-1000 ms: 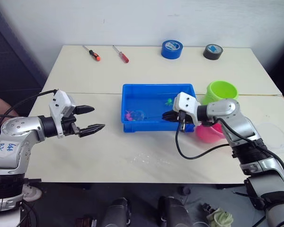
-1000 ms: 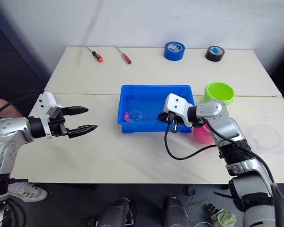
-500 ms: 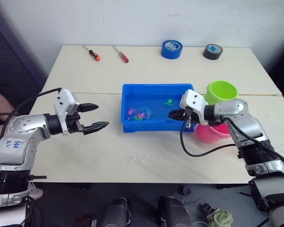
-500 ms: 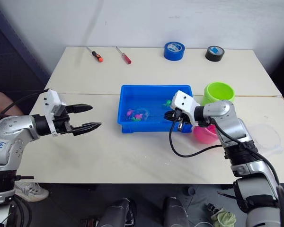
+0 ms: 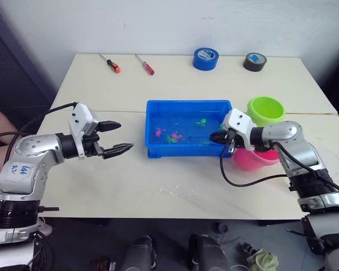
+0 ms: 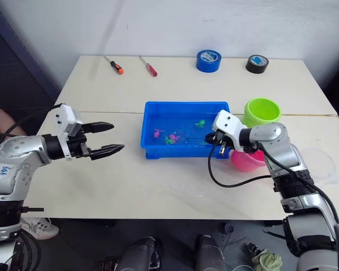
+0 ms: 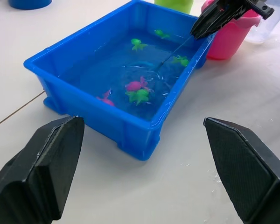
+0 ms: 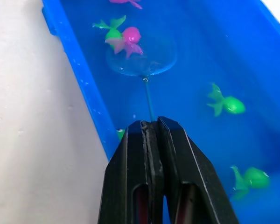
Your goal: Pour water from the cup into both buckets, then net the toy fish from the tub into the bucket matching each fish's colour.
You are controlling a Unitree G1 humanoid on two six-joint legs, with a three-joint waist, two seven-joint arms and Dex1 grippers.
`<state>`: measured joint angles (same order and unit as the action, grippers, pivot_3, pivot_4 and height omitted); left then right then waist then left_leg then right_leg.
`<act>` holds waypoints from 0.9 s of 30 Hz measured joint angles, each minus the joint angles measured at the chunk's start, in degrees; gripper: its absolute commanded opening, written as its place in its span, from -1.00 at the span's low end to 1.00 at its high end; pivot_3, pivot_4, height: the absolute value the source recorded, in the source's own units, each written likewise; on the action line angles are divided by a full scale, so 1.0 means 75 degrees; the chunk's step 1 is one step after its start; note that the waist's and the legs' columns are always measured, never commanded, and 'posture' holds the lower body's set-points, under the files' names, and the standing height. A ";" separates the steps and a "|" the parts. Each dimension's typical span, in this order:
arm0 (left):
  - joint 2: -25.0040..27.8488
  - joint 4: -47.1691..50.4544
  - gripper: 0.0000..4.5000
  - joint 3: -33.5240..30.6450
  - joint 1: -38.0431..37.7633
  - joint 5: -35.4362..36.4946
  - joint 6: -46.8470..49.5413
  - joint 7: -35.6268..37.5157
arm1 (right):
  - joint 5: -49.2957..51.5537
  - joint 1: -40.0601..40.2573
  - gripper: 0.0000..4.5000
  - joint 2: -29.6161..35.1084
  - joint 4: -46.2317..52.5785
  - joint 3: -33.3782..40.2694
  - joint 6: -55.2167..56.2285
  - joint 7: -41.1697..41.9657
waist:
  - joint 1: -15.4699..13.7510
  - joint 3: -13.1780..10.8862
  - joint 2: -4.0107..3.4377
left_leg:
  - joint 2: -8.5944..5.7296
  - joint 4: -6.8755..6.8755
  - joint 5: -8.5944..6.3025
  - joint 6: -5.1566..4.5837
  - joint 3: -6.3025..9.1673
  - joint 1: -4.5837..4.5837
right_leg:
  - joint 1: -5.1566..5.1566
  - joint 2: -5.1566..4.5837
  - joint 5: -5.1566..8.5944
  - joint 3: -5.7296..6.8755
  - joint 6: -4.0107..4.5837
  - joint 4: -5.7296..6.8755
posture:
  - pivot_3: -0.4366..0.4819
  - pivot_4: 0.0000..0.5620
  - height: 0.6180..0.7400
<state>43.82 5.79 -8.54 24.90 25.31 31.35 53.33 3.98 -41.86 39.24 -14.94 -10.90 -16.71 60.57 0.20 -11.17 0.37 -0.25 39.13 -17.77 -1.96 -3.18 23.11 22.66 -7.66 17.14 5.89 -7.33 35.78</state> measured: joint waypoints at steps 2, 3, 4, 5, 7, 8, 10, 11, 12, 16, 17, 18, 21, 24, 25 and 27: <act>-0.0005 -0.0063 0.98 0.0052 0.0102 -0.0006 -0.0023 0.0006 | -0.0183 0.0002 -1.00 0.0172 -0.0139 0.0000 0.0302 -0.0009 | -0.0009 0.0000 0.0000 | -0.0001 0.0000 0.0000 0.0000 0.0001 0.0000 | -0.0001 0.0000 0.0000 0.0001 0.0000 0.0000 | -0.05 -0.47 1.00; -0.0005 -0.0110 0.98 0.0057 0.0165 -0.0006 -0.0031 0.0009 | -0.0279 0.0020 -1.00 0.0231 -0.0167 -0.0001 0.0448 -0.0010 | -0.0011 0.0000 0.0000 | -0.0002 0.0000 0.0000 0.0000 0.0000 0.0000 | -0.0001 -0.0001 0.0000 0.0001 0.0000 0.0000 | -0.05 -0.47 1.00; -0.0005 -0.0162 0.98 0.0057 0.0216 -0.0007 -0.0039 0.0012 | -0.0344 0.0031 -1.00 0.0273 -0.0176 -0.0001 0.0551 -0.0009 | -0.0006 0.0000 0.0000 | -0.0001 0.0000 0.0000 0.0000 0.0000 0.0000 | -0.0001 -0.0001 0.0000 0.0000 0.0000 -0.0001 | -0.05 -0.47 1.00; -0.0005 -0.0219 0.98 0.0059 0.0239 -0.0007 -0.0050 0.0016 | -0.0384 0.0031 -1.00 0.0292 -0.0177 -0.0001 0.0621 -0.0009 | -0.0003 0.0000 0.0000 | -0.0001 0.0000 0.0000 0.0000 0.0000 -0.0001 | -0.0001 0.0000 0.0000 0.0000 0.0000 0.0000 | -0.05 -0.47 1.00; -0.0010 -0.0282 0.98 0.0089 0.0239 -0.0009 -0.0073 0.0031 | -0.0423 0.0031 -1.00 0.0298 -0.0185 -0.0001 0.0734 -0.0015 | 0.0002 0.0000 0.0000 | 0.0000 0.0000 0.0000 0.0000 0.0000 0.0000 | 0.0000 0.0001 0.0000 0.0001 0.0000 0.0000 | -0.05 -0.47 1.00; -0.0018 -0.0283 0.98 0.0096 0.0240 -0.0009 -0.0088 0.0042 | -0.0423 0.0031 -1.00 0.0298 -0.0186 0.0002 0.0736 -0.0016 | 0.0007 0.0000 0.0000 | 0.0001 0.0000 0.0000 0.0000 0.0000 0.0000 | 0.0000 0.0001 0.0000 0.0001 0.0000 -0.0001 | -0.05 -0.47 1.00; -0.0024 -0.0289 0.98 0.0105 0.0247 -0.0010 -0.0134 0.0071 | -0.0294 0.0031 -1.00 0.0289 -0.0181 0.0081 0.0541 -0.0004 | 0.0004 0.0000 0.0000 | 0.0001 0.0000 0.0000 0.0000 0.0000 0.0000 | 0.0000 0.0001 0.0000 0.0001 0.0000 0.0000 | -0.05 -0.47 1.00; -0.0025 -0.0296 0.98 0.0108 0.0250 -0.0012 -0.0165 0.0074 | -0.0196 0.0032 -1.00 0.0278 -0.0166 0.0165 0.0381 0.0010 | 0.0001 0.0000 0.0000 | 0.0001 0.0000 0.0000 0.0000 0.0000 0.0000 | -0.0001 0.0001 0.0000 0.0001 0.0000 -0.0001 | -0.05 -0.47 1.00; -0.0027 -0.0308 0.98 0.0111 0.0256 -0.0014 -0.0190 0.0078 | -0.0059 0.0036 -1.00 0.0266 -0.0121 0.0269 0.0196 0.0041 | 0.0000 0.0000 0.0000 | 0.0001 0.0000 0.0000 0.0000 -0.0001 0.0000 | -0.0001 0.0000 0.0000 0.0001 0.0000 -0.0001 | -0.05 -0.47 1.00; -0.0030 -0.0413 0.98 0.0119 0.0316 -0.0018 -0.0222 0.0088 | 0.0016 0.0096 -1.00 0.0127 0.0042 0.0318 -0.0005 0.0040 | -0.0001 0.0000 0.0000 | 0.0000 0.0000 0.0000 0.0000 0.0000 -0.0001 | -0.0001 0.0000 0.0000 0.0001 0.0000 -0.0001 | -0.05 -0.47 1.00; -0.0031 -0.0445 0.98 0.0119 0.0331 -0.0021 -0.0232 0.0088 | 0.0017 0.0110 -1.00 0.0070 0.0042 0.0316 -0.0012 0.0017 | -0.0001 0.0000 0.0000 | 0.0000 0.0000 0.0000 0.0000 0.0000 0.0000 | -0.0001 0.0001 0.0000 0.0001 0.0000 -0.0001 | -0.05 -0.47 1.00; -0.0037 -0.0512 0.98 0.0125 0.0366 -0.0025 -0.0258 0.0090 | 0.0017 0.0128 -1.00 -0.0072 0.0042 0.0312 -0.0045 -0.0041 | 0.0000 0.0000 0.0000 | 0.0000 0.0000 0.0000 0.0000 -0.0001 0.0000 | -0.0001 0.0000 0.0000 0.0001 0.0000 -0.0001 | -0.05 -0.47 1.00; -0.0040 -0.0531 0.98 0.0178 0.0401 -0.0027 -0.0273 0.0098 | 0.0006 0.0122 -1.00 -0.0114 0.0042 0.0313 -0.0060 -0.0115 | -0.0003 0.0000 0.0000 | -0.0001 0.0000 0.0000 0.0000 0.0001 0.0000 | -0.0001 0.0000 0.0000 0.0001 0.0000 -0.0001 | -0.05 -0.47 1.00; -0.0040 -0.0535 0.98 0.0182 0.0400 -0.0028 -0.0285 0.0126 | -0.0123 0.0124 -1.00 -0.0016 0.0042 0.0294 0.0184 -0.0096 | -0.0013 0.0000 0.0000 | -0.0002 0.0000 0.0000 0.0000 0.0001 0.0000 | -0.0001 -0.0001 0.0000 0.0001 0.0000 -0.0001 | -0.05 -0.47 1.00; -0.0040 -0.0537 0.98 0.0182 0.0400 -0.0028 -0.0288 0.0136 | -0.0173 0.0124 -1.00 0.0041 0.0037 0.0294 0.0264 -0.0091 | -0.0013 0.0000 0.0000 | -0.0002 0.0000 0.0000 0.0000 0.0000 0.0001 | -0.0001 -0.0001 0.0000 0.0001 0.0000 -0.0001 | -0.05 -0.47 1.00; -0.0040 -0.0539 0.98 0.0182 0.0400 -0.0028 -0.0302 0.0143 | -0.0225 0.0123 -1.00 0.0098 -0.0009 0.0296 0.0378 -0.0089 | -0.0003 0.0000 0.0000 | -0.0001 0.0000 0.0000 0.0000 0.0000 0.0000 | -0.0001 0.0000 0.0000 0.0001 0.0000 -0.0001 | -0.05 -0.47 1.00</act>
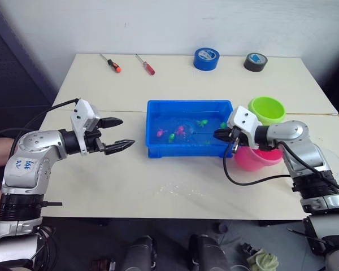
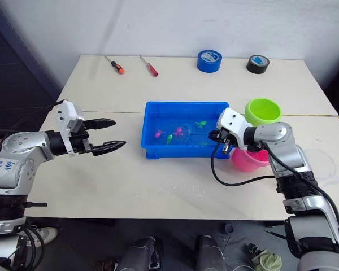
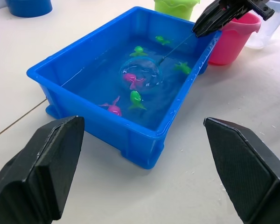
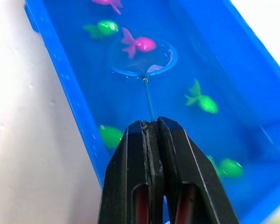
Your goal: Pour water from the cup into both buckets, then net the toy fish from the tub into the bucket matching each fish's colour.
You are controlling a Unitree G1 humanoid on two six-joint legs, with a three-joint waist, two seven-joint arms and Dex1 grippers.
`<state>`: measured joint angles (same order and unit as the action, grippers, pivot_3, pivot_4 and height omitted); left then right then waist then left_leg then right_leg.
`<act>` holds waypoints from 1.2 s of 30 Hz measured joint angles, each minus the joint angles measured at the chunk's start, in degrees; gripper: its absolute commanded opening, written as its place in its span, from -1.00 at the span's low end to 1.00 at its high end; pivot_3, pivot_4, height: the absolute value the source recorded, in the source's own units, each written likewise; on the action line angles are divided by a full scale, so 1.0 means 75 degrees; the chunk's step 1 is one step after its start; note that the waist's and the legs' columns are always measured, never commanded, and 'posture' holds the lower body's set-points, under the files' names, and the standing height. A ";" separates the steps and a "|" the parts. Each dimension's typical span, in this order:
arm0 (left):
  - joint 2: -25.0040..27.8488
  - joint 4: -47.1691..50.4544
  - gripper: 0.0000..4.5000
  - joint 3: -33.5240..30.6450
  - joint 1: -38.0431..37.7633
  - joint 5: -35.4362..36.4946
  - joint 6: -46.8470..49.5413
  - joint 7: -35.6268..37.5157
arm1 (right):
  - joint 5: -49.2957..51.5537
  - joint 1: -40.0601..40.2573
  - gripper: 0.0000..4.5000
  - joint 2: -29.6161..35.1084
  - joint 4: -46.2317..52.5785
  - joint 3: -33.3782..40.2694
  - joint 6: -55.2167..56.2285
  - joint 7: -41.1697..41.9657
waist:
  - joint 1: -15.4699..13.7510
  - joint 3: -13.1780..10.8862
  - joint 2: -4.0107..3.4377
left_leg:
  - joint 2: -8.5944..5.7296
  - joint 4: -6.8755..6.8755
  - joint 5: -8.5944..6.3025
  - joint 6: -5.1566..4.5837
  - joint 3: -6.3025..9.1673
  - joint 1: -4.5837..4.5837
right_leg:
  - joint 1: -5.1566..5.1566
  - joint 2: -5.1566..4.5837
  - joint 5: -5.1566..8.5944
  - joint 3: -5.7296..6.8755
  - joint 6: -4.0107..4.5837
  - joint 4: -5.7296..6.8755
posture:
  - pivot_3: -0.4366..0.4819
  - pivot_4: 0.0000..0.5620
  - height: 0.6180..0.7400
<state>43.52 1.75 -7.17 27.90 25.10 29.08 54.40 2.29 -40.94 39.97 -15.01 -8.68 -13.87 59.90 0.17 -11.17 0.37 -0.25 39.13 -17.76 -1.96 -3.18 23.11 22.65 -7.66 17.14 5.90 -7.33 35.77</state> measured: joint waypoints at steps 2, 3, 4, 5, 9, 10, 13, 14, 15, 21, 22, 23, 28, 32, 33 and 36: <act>-0.0001 0.0000 0.98 0.0000 0.0000 0.0000 -0.0030 0.0002 | 0.0005 0.0000 -1.00 -0.0001 -0.0045 0.0001 0.0001 0.0008 | 0.0003 0.0000 0.0000 | 0.0001 0.0000 0.0000 0.0000 0.0000 0.0000 | 0.0000 0.0000 0.0000 0.0000 0.0000 0.0000 | -0.05 -0.47 1.00; -0.0003 0.0000 0.98 0.0000 -0.0001 0.0000 -0.0040 0.0002 | 0.0084 0.0000 -1.00 -0.0003 -0.0059 0.0027 -0.0076 0.0042 | 0.0002 0.0000 0.0000 | 0.0001 0.0000 0.0000 0.0000 0.0000 0.0000 | 0.0000 0.0000 0.0000 0.0000 0.0000 0.0000 | -0.05 -0.47 1.00; -0.0012 0.0000 0.98 0.0000 -0.0001 0.0000 -0.0044 0.0001 | 0.0236 0.0000 -1.00 -0.0025 -0.0053 0.0081 -0.0273 0.0090 | 0.0001 0.0000 0.0000 | 0.0001 0.0000 0.0000 0.0000 0.0000 0.0000 | 0.0000 0.0000 0.0000 0.0001 0.0000 0.0000 | -0.05 -0.47 1.00; -0.0020 0.0000 0.98 0.0000 -0.0001 0.0000 -0.0046 0.0000 | 0.0381 0.0000 -1.00 -0.0069 -0.0037 0.0163 -0.0479 0.0102 | 0.0000 0.0000 0.0000 | 0.0002 0.0000 0.0000 0.0000 0.0000 0.0000 | 0.0000 0.0001 0.0000 0.0001 0.0000 0.0000 | -0.05 -0.47 1.00; -0.0099 -0.0005 0.98 0.0021 0.0006 0.0000 -0.0054 0.0004 | 0.1106 0.0020 -1.00 -0.0253 0.0359 0.0553 -0.1478 0.0107 | -0.0003 0.0000 0.0000 | 0.0001 0.0000 0.0000 0.0000 0.0000 0.0000 | 0.0000 0.0000 0.0000 0.0001 0.0000 0.0000 | -0.05 -0.47 1.00; -0.0123 -0.0020 0.98 0.0066 0.0020 0.0004 -0.0053 0.0015 | 0.1178 0.0080 -1.00 -0.0244 0.0494 0.0642 -0.1608 0.0094 | -0.0005 0.0000 0.0000 | 0.0001 0.0000 0.0000 0.0000 0.0001 0.0000 | 0.0000 0.0000 0.0000 0.0001 0.0000 0.0000 | -0.05 -0.47 1.00; -0.0302 -0.0041 0.98 0.0075 0.0097 0.0077 -0.0010 0.0053 | 0.1412 0.0380 -1.00 -0.0208 0.0896 0.0821 -0.1975 0.0036 | -0.0056 0.0000 0.0000 | -0.0003 0.0000 0.0000 -0.0001 0.0006 0.0002 | -0.0003 -0.0003 0.0000 0.0003 0.0000 0.0000 | -0.05 -0.47 1.00; -0.0335 -0.0043 0.98 0.0085 0.0134 0.0126 0.0018 0.0073 | 0.1468 0.0497 -1.00 -0.0195 0.1038 0.0897 -0.2082 -0.0004 | -0.0059 0.0000 0.0000 | -0.0003 0.0000 0.0000 -0.0001 0.0005 0.0002 | -0.0004 -0.0003 0.0000 0.0002 0.0000 -0.0001 | -0.05 -0.47 1.00; -0.0413 -0.0062 0.98 0.0144 0.0239 0.0172 0.0052 0.0118 | 0.1586 0.0751 -1.00 -0.0081 0.1358 0.1052 -0.2276 -0.0096 | -0.0090 0.0000 0.0000 | -0.0005 0.0000 0.0000 -0.0002 0.0006 0.0004 | -0.0004 -0.0005 0.0000 0.0003 0.0000 -0.0002 | -0.05 -0.47 1.00; -0.0950 -0.0450 0.98 0.0562 0.1207 0.0222 0.0023 0.0490 | 0.2255 0.1967 -1.00 0.0359 0.3263 0.2349 -0.3428 -0.0799 | -0.0227 0.0000 -0.0001 | -0.0003 0.0002 0.0001 -0.0001 0.0004 0.0002 | -0.0006 0.0002 0.0000 0.0005 0.0000 -0.0001 | -0.05 -0.47 1.00; -0.1049 -0.0599 0.98 0.0671 0.1391 0.0221 -0.0002 0.0555 | 0.2369 0.2165 -1.00 0.0404 0.3568 0.2587 -0.3615 -0.0933 | -0.0230 0.0000 0.0000 | -0.0003 0.0002 0.0001 -0.0001 0.0003 0.0002 | -0.0008 0.0003 0.0000 0.0005 -0.0001 -0.0002 | -0.05 -0.47 1.00; -0.1160 -0.0714 0.98 0.0762 0.1540 0.0213 -0.0025 0.0614 | 0.2499 0.2357 -1.00 0.0467 0.3832 0.2824 -0.3779 -0.1051 | -0.0227 0.0000 -0.0001 | -0.0007 0.0003 0.0002 -0.0002 0.0000 0.0002 | -0.0008 0.0001 0.0000 0.0002 -0.0001 -0.0005 | -0.05 -0.47 1.00; -0.1955 -0.1469 0.98 0.1316 0.2375 0.0211 -0.0242 0.1269 | 0.3182 0.3893 -1.00 0.0597 0.5417 0.4976 -0.5026 -0.1701 | -0.0361 0.0000 -0.0001 | -0.0006 0.0002 0.0002 -0.0005 0.0004 0.0009 | -0.0008 0.0005 -0.0001 0.0010 -0.0002 -0.0008 | -0.05 -0.47 1.00; -0.2314 -0.1918 0.98 0.1604 0.2755 0.0185 -0.0464 0.1659 | 0.3520 0.4793 -1.00 0.0647 0.6357 0.6415 -0.5658 -0.1906 | -0.0401 0.0001 -0.0001 | -0.0006 0.0002 0.0004 -0.0008 -0.0004 0.0007 | -0.0014 0.0005 -0.0001 0.0005 -0.0002 -0.0018 | -0.05 -0.47 1.00; -0.2429 -0.2075 0.98 0.1671 0.2854 0.0177 -0.0543 0.1782 | 0.3589 0.5181 -1.00 0.0664 0.6657 0.6872 -0.5803 -0.1910 | -0.0397 0.0001 -0.0001 | -0.0005 0.0002 0.0004 -0.0009 -0.0008 0.0004 | -0.0014 0.0007 -0.0001 0.0003 -0.0002 -0.0019 | -0.05 -0.47 1.00; -0.2615 -0.2364 0.98 0.1778 0.3025 0.0141 -0.0689 0.2005 | 0.3659 0.6027 -1.00 0.0662 0.7185 0.7666 -0.6017 -0.1844 | -0.0391 0.0001 -0.0002 | -0.0002 0.0001 0.0004 -0.0009 -0.0011 0.0002 | -0.0014 0.0010 -0.0001 0.0000 -0.0002 -0.0018 | -0.05 -0.47 1.00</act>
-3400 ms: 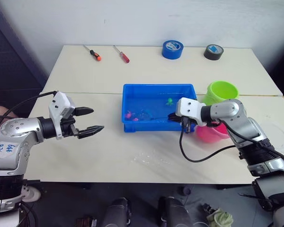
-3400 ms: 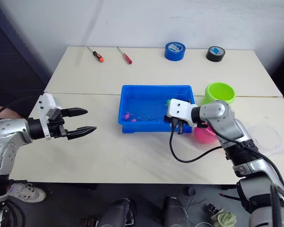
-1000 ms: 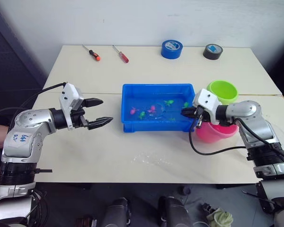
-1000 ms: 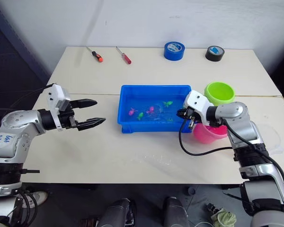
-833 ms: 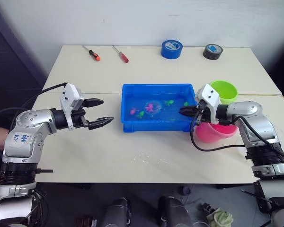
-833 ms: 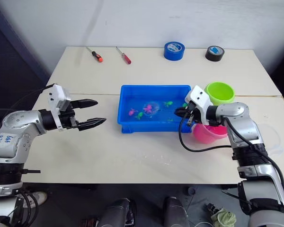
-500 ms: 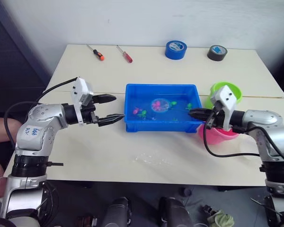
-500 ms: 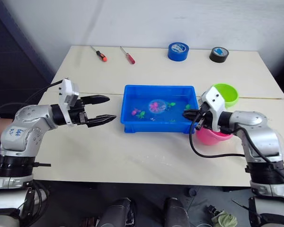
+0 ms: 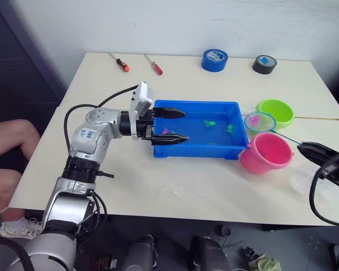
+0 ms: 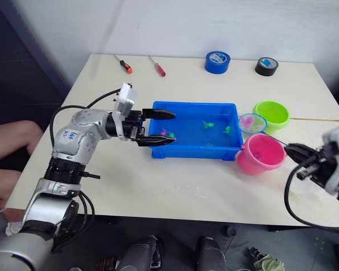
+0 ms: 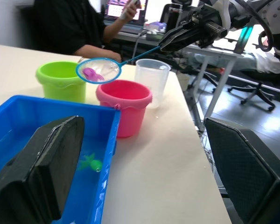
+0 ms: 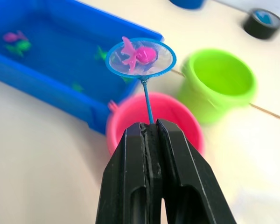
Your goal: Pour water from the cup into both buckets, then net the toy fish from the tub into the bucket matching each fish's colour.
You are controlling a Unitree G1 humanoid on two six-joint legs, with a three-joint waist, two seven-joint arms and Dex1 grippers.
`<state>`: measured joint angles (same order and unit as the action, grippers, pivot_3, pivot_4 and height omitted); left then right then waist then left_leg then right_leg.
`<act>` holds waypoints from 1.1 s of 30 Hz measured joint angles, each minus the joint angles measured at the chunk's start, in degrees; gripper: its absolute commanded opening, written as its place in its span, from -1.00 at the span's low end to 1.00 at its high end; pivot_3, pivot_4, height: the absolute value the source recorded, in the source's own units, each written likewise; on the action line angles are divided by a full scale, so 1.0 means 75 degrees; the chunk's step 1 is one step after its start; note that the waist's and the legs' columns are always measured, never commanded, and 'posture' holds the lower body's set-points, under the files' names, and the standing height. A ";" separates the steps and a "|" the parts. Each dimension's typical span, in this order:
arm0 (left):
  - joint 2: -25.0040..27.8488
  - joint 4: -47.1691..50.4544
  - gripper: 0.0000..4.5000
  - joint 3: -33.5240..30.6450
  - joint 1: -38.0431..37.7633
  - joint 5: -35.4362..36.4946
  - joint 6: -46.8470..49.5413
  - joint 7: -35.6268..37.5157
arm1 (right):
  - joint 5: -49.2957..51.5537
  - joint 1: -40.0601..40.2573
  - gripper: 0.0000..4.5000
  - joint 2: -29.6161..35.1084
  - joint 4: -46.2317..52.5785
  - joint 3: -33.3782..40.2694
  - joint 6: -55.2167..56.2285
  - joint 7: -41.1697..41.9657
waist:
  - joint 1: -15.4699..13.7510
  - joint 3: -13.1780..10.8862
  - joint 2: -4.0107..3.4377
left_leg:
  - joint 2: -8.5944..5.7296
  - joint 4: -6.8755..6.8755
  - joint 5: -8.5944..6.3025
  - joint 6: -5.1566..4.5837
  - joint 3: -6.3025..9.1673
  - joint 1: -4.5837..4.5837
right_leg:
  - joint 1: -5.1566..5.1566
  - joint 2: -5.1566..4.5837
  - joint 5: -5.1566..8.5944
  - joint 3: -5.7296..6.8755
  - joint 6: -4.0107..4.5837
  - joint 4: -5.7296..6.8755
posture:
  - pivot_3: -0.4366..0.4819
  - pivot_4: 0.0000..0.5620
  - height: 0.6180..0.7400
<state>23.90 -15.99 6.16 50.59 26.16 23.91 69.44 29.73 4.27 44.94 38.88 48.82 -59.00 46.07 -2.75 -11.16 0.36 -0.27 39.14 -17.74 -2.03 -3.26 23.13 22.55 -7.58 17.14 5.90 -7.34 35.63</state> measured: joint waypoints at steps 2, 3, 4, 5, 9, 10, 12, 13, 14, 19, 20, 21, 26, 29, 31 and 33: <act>-0.0164 -0.0273 0.98 0.0115 0.0143 -0.0076 -0.0192 0.0193 | 0.0006 0.0699 -1.00 -0.0025 0.0424 0.0711 -0.0070 0.0094 | 0.0001 0.0001 -0.0002 | -0.0001 -0.0002 0.0001 -0.0004 -0.0008 -0.0005 | -0.0001 0.0000 0.0000 -0.0007 0.0000 0.0001 | -0.05 -0.47 1.00; -0.0238 -0.0436 0.98 0.0162 0.0202 -0.0120 -0.0289 0.0266 | -0.0024 0.1022 -1.00 -0.0059 0.0636 0.0967 -0.0009 0.0129 | 0.0003 0.0001 -0.0002 | -0.0001 -0.0002 0.0001 -0.0005 -0.0007 -0.0007 | -0.0002 0.0001 0.0000 -0.0008 0.0000 0.0001 | -0.05 -0.47 1.00; -0.0286 -0.0551 0.98 0.0175 0.0230 -0.0151 -0.0372 0.0319 | -0.0070 0.1214 -1.00 -0.0086 0.0764 0.1101 0.0066 0.0158 | 0.0021 0.0001 -0.0001 | 0.0001 -0.0001 0.0001 -0.0006 -0.0012 -0.0007 | -0.0002 0.0002 0.0000 -0.0011 0.0000 -0.0002 | -0.05 -0.47 1.00; -0.0351 -0.0689 0.98 0.0191 0.0275 -0.0188 -0.0437 0.0358 | -0.0187 0.1452 -1.00 -0.0088 0.0849 0.1153 0.0216 0.0182 | 0.0025 0.0001 -0.0001 | -0.0002 -0.0001 0.0002 -0.0008 -0.0013 -0.0007 | -0.0002 0.0000 0.0000 -0.0015 0.0000 -0.0003 | -0.05 -0.47 1.00; -0.0514 -0.1070 0.98 0.0228 0.0416 -0.0289 -0.0709 0.0535 | -0.1434 0.2639 -1.00 0.0032 0.1087 0.1019 0.1847 0.0273 | 0.0020 0.0001 -0.0001 | -0.0006 -0.0002 0.0002 -0.0016 -0.0024 -0.0007 | 0.0002 -0.0001 0.0000 -0.0027 0.0000 -0.0008 | -0.05 -0.47 1.00; -0.0521 -0.1082 0.98 0.0228 0.0420 -0.0294 -0.0720 0.0541 | -0.1529 0.2715 -1.00 0.0058 0.1082 0.0998 0.1971 0.0276 | 0.0020 0.0002 -0.0001 | -0.0006 -0.0002 0.0002 -0.0016 -0.0024 -0.0007 | 0.0002 -0.0001 0.0000 -0.0028 0.0000 -0.0008 | -0.05 -0.47 1.00; -0.0538 -0.1290 0.98 0.0227 0.0478 -0.0375 -0.0813 0.0593 | -0.2723 0.3365 -1.00 0.0388 0.1001 0.0711 0.3490 0.0268 | 0.0021 0.0001 0.0000 | -0.0007 -0.0001 0.0002 -0.0017 -0.0032 -0.0007 | 0.0002 0.0001 0.0000 -0.0030 0.0000 -0.0013 | -0.05 -0.47 1.00; -0.0560 -0.1313 0.98 0.0226 0.0483 -0.0417 -0.0860 0.0603 | -0.3540 0.3696 -1.00 0.0613 0.0789 0.0555 0.4549 0.0195 | 0.0023 0.0001 0.0000 | -0.0009 0.0000 0.0003 -0.0020 -0.0040 -0.0007 | 0.0002 0.0000 0.0000 -0.0039 0.0000 -0.0017 | -0.05 -0.47 1.00; -0.0575 -0.1313 0.98 0.0227 0.0494 -0.0433 -0.0875 0.0606 | -0.4186 0.4000 -1.00 0.0900 0.0530 0.0449 0.5355 0.0090 | 0.0025 0.0001 0.0000 | -0.0012 0.0000 0.0002 -0.0023 -0.0049 -0.0010 | 0.0002 -0.0001 0.0000 -0.0050 -0.0001 -0.0019 | -0.05 -0.47 1.00; -0.0565 -0.1312 0.98 0.0215 0.0520 -0.0504 -0.0941 0.0588 | -0.6952 0.4715 -1.00 0.1766 -0.0786 0.0416 0.9023 -0.0778 | 0.0037 -0.0001 0.0005 | -0.0007 -0.0001 0.0005 -0.0026 -0.0061 -0.0010 | 0.0003 0.0003 0.0000 -0.0064 -0.0001 -0.0032 | -0.05 -0.47 1.00; -0.0559 -0.1312 0.98 0.0209 0.0520 -0.0517 -0.0941 0.0578 | -0.7228 0.4709 -1.00 0.1770 -0.0939 0.0416 0.9506 -0.0958 | 0.0043 -0.0001 0.0005 | -0.0006 -0.0001 0.0006 -0.0024 -0.0059 -0.0010 | 0.0003 0.0003 0.0000 -0.0063 -0.0001 -0.0030 | -0.05 -0.47 1.00; -0.0556 -0.1311 0.98 0.0206 0.0520 -0.0518 -0.0941 0.0574 | -0.7291 0.4697 -1.00 0.1771 -0.0994 0.0416 0.9651 -0.1024 | 0.0047 -0.0001 0.0005 | -0.0006 -0.0001 0.0006 -0.0024 -0.0058 -0.0011 | 0.0003 0.0003 0.0000 -0.0063 -0.0001 -0.0030 | -0.05 -0.47 1.00; -0.0427 -0.1309 0.98 0.0082 0.0519 -0.0531 -0.0942 0.0507 | -0.7704 0.4288 -1.00 0.1774 -0.1556 0.0418 1.0758 -0.1588 | 0.0097 -0.0001 0.0004 | -0.0006 0.0000 0.0007 -0.0022 -0.0058 -0.0012 | -0.0001 0.0002 0.0001 -0.0064 0.0000 -0.0034 | -0.05 -0.47 1.00; -0.0428 -0.1307 0.98 0.0071 0.0519 -0.0531 -0.0944 0.0500 | -0.7727 0.4189 -1.00 0.1786 -0.1625 0.0417 1.0924 -0.1656 | 0.0102 -0.0001 0.0004 | -0.0006 0.0000 0.0007 -0.0022 -0.0056 -0.0014 | -0.0003 0.0003 0.0001 -0.0063 0.0000 -0.0034 | -0.05 -0.47 1.00; -0.0428 -0.1307 0.98 0.0071 0.0518 -0.0532 -0.0944 0.0493 | -0.7760 0.4117 -1.00 0.1840 -0.1736 0.0416 1.1245 -0.1669 | 0.0113 -0.0001 0.0004 | -0.0006 0.0000 0.0007 -0.0022 -0.0055 -0.0013 | -0.0003 0.0003 0.0001 -0.0063 0.0000 -0.0034 | -0.05 -0.47 1.00; -0.0419 -0.1308 0.98 0.0068 0.0518 -0.0548 -0.1001 0.0453 | -0.7833 0.3846 -1.00 0.1962 -0.2057 0.0417 1.1538 -0.1656 | 0.0170 -0.0001 0.0004 | -0.0006 0.0000 0.0008 -0.0024 -0.0058 -0.0016 | -0.0004 0.0003 0.0001 -0.0065 0.0000 -0.0032 | -0.05 -0.47 1.00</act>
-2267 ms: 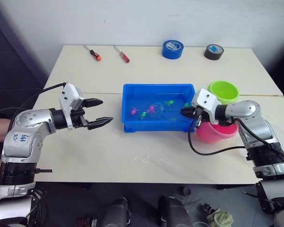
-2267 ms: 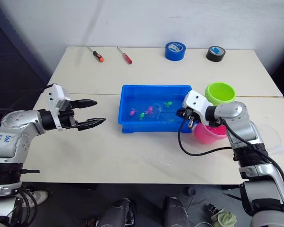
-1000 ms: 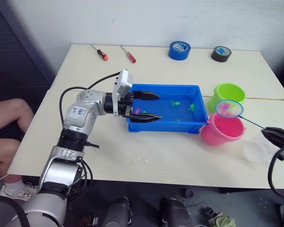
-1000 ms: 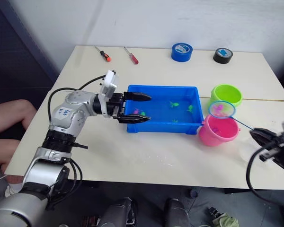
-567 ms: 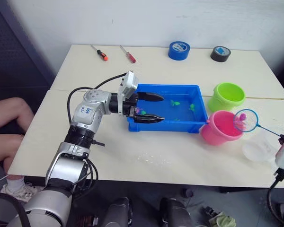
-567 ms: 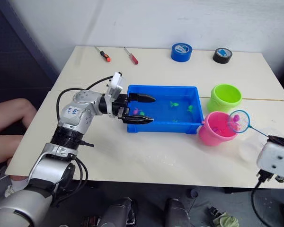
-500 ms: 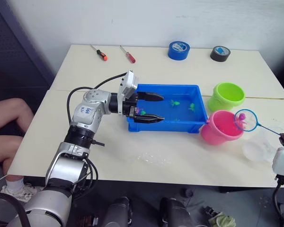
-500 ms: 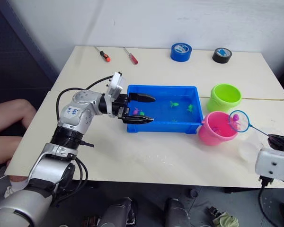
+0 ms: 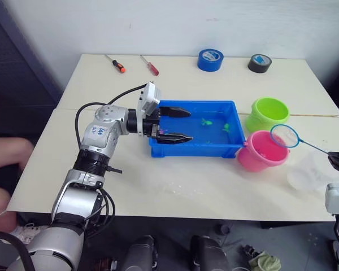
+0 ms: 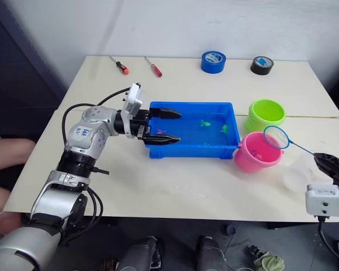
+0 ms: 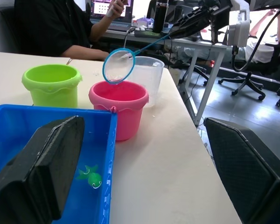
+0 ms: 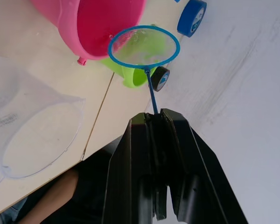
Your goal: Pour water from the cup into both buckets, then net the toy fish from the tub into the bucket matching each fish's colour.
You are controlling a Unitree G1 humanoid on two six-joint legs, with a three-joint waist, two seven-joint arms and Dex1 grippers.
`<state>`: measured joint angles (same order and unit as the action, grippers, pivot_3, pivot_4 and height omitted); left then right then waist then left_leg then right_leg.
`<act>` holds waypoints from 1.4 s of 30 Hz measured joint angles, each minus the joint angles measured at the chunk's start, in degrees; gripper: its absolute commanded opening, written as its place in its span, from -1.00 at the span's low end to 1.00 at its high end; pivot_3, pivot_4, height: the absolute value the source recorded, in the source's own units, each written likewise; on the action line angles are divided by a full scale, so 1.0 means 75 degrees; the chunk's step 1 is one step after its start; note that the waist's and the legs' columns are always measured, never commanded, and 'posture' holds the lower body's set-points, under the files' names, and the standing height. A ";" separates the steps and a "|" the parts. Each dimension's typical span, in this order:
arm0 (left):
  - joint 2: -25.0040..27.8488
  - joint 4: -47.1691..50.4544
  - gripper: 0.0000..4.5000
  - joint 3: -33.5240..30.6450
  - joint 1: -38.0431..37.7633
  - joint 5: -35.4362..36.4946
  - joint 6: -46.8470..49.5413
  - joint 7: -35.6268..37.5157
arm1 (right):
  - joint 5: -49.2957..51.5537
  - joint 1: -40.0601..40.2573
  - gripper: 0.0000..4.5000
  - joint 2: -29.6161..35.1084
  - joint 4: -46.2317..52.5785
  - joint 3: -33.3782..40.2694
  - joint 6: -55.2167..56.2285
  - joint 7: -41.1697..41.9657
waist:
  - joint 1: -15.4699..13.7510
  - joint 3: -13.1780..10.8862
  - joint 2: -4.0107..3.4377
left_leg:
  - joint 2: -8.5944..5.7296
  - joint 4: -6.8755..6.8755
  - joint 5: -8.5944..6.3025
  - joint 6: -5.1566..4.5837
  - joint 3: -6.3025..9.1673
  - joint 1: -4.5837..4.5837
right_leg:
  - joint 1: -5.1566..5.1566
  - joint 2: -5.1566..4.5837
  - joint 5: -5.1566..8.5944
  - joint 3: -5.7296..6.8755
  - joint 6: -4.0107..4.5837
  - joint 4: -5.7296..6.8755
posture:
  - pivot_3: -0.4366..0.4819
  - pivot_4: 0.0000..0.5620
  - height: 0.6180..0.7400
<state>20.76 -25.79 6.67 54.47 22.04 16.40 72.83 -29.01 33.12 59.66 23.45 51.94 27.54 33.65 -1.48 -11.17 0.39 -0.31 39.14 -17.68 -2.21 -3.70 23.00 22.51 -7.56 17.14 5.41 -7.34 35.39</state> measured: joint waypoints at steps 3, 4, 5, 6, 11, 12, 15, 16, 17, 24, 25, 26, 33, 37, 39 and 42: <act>0.0109 -0.0063 0.98 0.0000 -0.0013 -0.0156 -0.0099 -0.0066 | 0.0606 -0.0266 -1.00 0.0023 -0.0133 -0.0036 -0.0127 0.0293 | 0.0018 0.0000 0.0000 | 0.0002 -0.0001 0.0000 0.0000 -0.0002 -0.0006 | -0.0001 0.0001 0.0000 -0.0002 0.0000 0.0005 | -0.05 -0.47 1.00; 0.0192 -0.0141 0.98 -0.0002 -0.0026 -0.0217 -0.0126 -0.0110 | 0.1113 -0.0501 -1.00 -0.0069 -0.0131 -0.0100 -0.0482 0.0475 | 0.0020 0.0000 0.0000 | 0.0003 -0.0001 0.0000 0.0000 -0.0001 -0.0007 | -0.0001 0.0002 0.0000 -0.0001 0.0000 0.0007 | -0.05 -0.47 1.00; 0.0285 -0.0176 0.98 -0.0008 -0.0063 -0.0255 -0.0138 -0.0133 | 0.1610 -0.0775 -1.00 -0.0153 -0.0091 -0.0255 -0.0912 0.0590 | 0.0041 -0.0001 0.0002 | 0.0007 -0.0001 0.0000 0.0001 -0.0003 -0.0013 | -0.0004 0.0006 0.0000 -0.0003 0.0000 0.0008 | -0.05 -0.47 1.00; 0.0327 -0.0204 0.98 -0.0015 -0.0088 -0.0278 -0.0141 -0.0146 | 0.1935 -0.0945 -1.00 -0.0221 -0.0052 -0.0317 -0.1189 0.0646 | 0.0045 -0.0001 0.0003 | 0.0012 0.0000 0.0000 0.0001 -0.0005 -0.0015 | -0.0005 0.0006 0.0000 -0.0002 0.0001 0.0006 | -0.05 -0.47 1.00; 0.0994 -0.0222 0.98 -0.0282 -0.0707 -0.0460 -0.0116 -0.0355 | 0.5293 -0.2660 -1.00 -0.0136 0.0455 -0.1827 -0.4369 0.1236 | 0.0128 -0.0002 0.0002 | 0.0012 0.0000 -0.0003 0.0005 0.0000 -0.0041 | -0.0014 -0.0002 0.0000 -0.0010 0.0002 0.0035 | -0.05 -0.47 1.00; 0.1071 -0.0228 0.98 -0.0308 -0.0789 -0.0484 -0.0095 -0.0386 | 0.5559 -0.2833 -1.00 -0.0081 0.0486 -0.2008 -0.4640 0.1276 | 0.0129 -0.0002 0.0001 | 0.0012 0.0000 -0.0003 0.0004 0.0001 -0.0039 | -0.0012 -0.0004 0.0000 -0.0009 0.0003 0.0036 | -0.05 -0.47 1.00; 0.2121 0.0466 0.98 -0.0728 -0.1961 -0.0668 0.0078 -0.0689 | 0.6447 -0.6131 -1.00 -0.0254 0.0050 -0.4827 -0.6428 0.1689 | 0.0264 -0.0002 0.0004 | 0.0017 -0.0001 -0.0007 0.0012 -0.0002 -0.0044 | -0.0003 -0.0008 0.0001 -0.0014 0.0008 0.0038 | -0.05 -0.47 1.00; 0.2259 0.0694 0.98 -0.0814 -0.2199 -0.0691 0.0141 -0.0763 | 0.6433 -0.6656 -1.00 -0.0408 -0.0167 -0.5401 -0.6662 0.1780 | 0.0272 -0.0002 0.0005 | 0.0019 -0.0001 -0.0009 0.0015 0.0003 -0.0046 | -0.0002 -0.0010 0.0001 -0.0010 0.0008 0.0043 | -0.05 -0.47 1.00; 0.2342 0.0832 0.98 -0.0856 -0.2334 -0.0693 0.0194 -0.0807 | 0.6402 -0.6952 -1.00 -0.0512 -0.0327 -0.5740 -0.6783 0.1837 | 0.0268 -0.0002 0.0005 | 0.0018 -0.0001 -0.0009 0.0015 0.0007 -0.0046 | 0.0000 -0.0010 0.0000 -0.0008 0.0008 0.0052 | -0.05 -0.47 1.00; 0.2729 0.2004 0.98 -0.1295 -0.2920 -0.0624 0.0812 -0.1340 | 0.6222 -0.8771 -1.00 -0.1823 -0.1753 -0.7552 -0.7513 0.2108 | 0.0102 -0.0002 0.0004 | 0.0003 0.0012 -0.0007 0.0011 0.0044 0.0012 | 0.0026 -0.0025 -0.0003 0.0034 0.0002 0.0062 | -0.05 -0.47 1.00; 0.2761 0.2295 0.98 -0.1415 -0.2998 -0.0555 0.0957 -0.1456 | 0.6226 -0.9026 -1.00 -0.2061 -0.2006 -0.7837 -0.7615 0.2225 | 0.0073 -0.0002 0.0004 | 0.0002 0.0013 -0.0007 0.0011 0.0051 0.0015 | 0.0023 -0.0026 -0.0004 0.0043 0.0000 0.0061 | -0.05 -0.47 1.00; 0.2824 0.2587 0.98 -0.1523 -0.3133 -0.0518 0.1109 -0.1557 | 0.6159 -0.9248 -1.00 -0.2267 -0.2320 -0.8154 -0.7641 0.2377 | 0.0057 -0.0002 0.0004 | 0.0000 0.0013 -0.0008 0.0011 0.0054 0.0015 | 0.0022 -0.0026 -0.0004 0.0047 -0.0001 0.0061 | -0.05 -0.47 1.00; 0.2975 0.3361 0.98 -0.1844 -0.3517 -0.0325 0.1668 -0.1949 | 0.5534 -0.9815 -1.00 -0.2676 -0.3466 -0.9016 -0.7466 0.2724 | 0.0080 -0.0002 0.0004 | 0.0004 0.0012 -0.0007 0.0016 0.0059 0.0018 | 0.0023 -0.0017 -0.0004 0.0056 -0.0001 0.0062 | -0.05 -0.47 1.00; 0.2985 0.3455 0.98 -0.1979 -0.3530 -0.0257 0.1754 -0.2058 | 0.5415 -0.9870 -1.00 -0.2677 -0.3683 -0.9041 -0.7358 0.2844 | 0.0087 -0.0002 0.0004 | 0.0004 0.0009 -0.0008 0.0019 0.0062 0.0018 | 0.0024 -0.0017 -0.0004 0.0058 -0.0001 0.0062 | -0.05 -0.47 1.00; 0.2987 0.3478 0.98 -0.1989 -0.3547 -0.0251 0.1773 -0.2097 | 0.5398 -0.9873 -1.00 -0.2677 -0.3742 -0.9041 -0.7351 0.2882 | 0.0092 -0.0002 0.0004 | 0.0004 0.0009 -0.0008 0.0019 0.0061 0.0018 | 0.0024 -0.0017 -0.0004 0.0057 -0.0001 0.0062 | -0.05 -0.47 1.00; 0.2985 0.3655 0.98 -0.1993 -0.3655 -0.0214 0.1832 -0.2179 | 0.5356 -0.9873 -1.00 -0.2676 -0.3796 -0.9041 -0.7343 0.3056 | 0.0116 -0.0002 0.0004 | 0.0004 0.0009 -0.0008 0.0019 0.0061 0.0018 | 0.0024 -0.0016 -0.0004 0.0057 -0.0001 0.0062 | -0.05 -0.47 1.00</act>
<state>43.14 1.62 -8.28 27.06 20.44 30.15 56.49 11.16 -40.94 39.59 -5.02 -15.86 -27.53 56.57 -0.60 -11.19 0.42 -0.28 39.21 -17.74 -2.07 -3.24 23.14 22.70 -7.68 17.11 5.84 -7.35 35.85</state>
